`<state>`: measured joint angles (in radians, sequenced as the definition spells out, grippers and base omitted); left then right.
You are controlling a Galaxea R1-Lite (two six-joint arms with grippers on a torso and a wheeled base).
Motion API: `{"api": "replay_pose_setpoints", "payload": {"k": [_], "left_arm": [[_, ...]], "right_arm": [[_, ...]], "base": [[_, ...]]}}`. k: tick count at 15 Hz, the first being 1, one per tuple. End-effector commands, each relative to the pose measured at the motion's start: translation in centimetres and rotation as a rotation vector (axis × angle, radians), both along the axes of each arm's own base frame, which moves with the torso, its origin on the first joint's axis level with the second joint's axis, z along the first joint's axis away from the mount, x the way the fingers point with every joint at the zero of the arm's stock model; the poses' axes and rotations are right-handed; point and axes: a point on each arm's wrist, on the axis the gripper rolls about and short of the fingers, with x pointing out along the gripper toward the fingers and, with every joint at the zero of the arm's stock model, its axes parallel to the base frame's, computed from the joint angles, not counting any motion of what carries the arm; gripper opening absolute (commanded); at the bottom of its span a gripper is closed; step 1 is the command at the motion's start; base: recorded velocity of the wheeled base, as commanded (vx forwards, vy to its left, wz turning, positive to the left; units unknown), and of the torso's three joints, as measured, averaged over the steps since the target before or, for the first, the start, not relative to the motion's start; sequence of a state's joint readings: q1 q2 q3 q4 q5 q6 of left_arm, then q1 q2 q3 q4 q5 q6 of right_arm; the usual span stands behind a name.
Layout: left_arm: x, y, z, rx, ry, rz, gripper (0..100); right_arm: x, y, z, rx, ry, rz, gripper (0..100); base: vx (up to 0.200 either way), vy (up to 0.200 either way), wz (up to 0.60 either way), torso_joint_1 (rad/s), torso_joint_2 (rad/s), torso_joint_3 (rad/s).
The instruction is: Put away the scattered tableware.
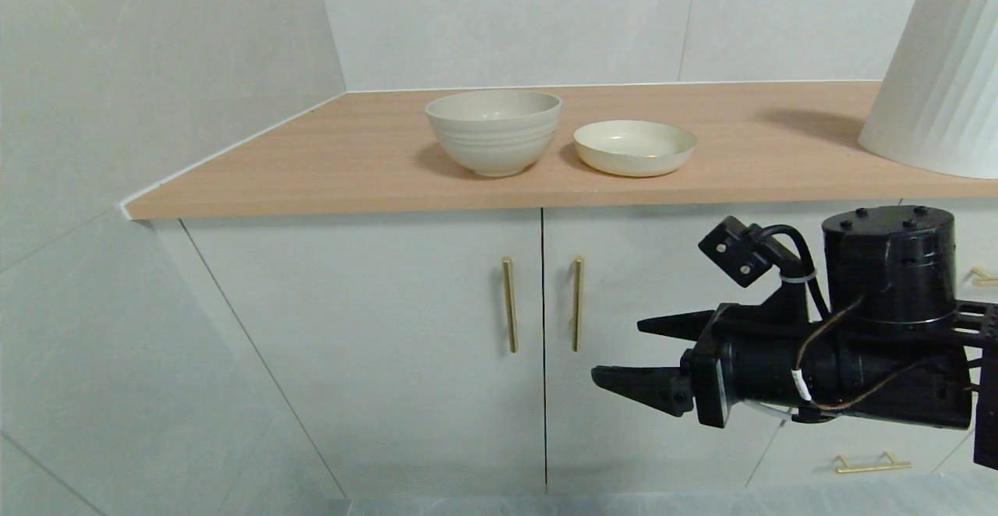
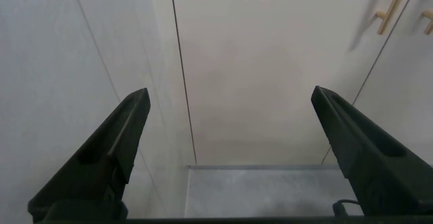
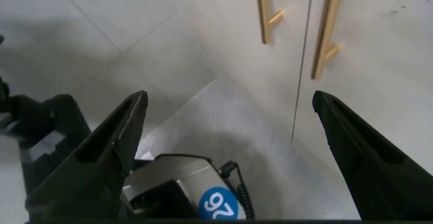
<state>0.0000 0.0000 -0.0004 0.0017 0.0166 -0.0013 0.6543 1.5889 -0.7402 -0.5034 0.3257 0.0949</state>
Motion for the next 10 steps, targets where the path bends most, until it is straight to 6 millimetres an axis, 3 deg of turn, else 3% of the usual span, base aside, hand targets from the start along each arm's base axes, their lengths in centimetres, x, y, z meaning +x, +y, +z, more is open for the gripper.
{"api": "replay_pose_setpoints", "payload": {"k": [1,4,7,10], "left_arm": [[0.0,0.0,0.0,0.0,-0.001,0.0,100],[0.0,0.0,0.0,0.0,0.0,0.0,100],[0.0,0.0,0.0,0.0,0.0,0.0,100],[0.0,0.0,0.0,0.0,0.0,0.0,100]], "right_arm": [[1.0,0.9,-1.2,-0.014,0.038,0.002,100],[3.6,2.8,-2.7,0.117,0.064,-0.041,100],[6.6,4.0,-5.1,0.13,0.039,-0.126,100],[7.4,4.5,-5.9,0.194,0.051,-0.155,100]], "base": [[0.0,0.0,0.0,0.0,0.0,0.0],[0.0,0.0,0.0,0.0,0.0,0.0],[0.0,0.0,0.0,0.0,0.0,0.0],[0.0,0.0,0.0,0.0,0.0,0.0]]}}
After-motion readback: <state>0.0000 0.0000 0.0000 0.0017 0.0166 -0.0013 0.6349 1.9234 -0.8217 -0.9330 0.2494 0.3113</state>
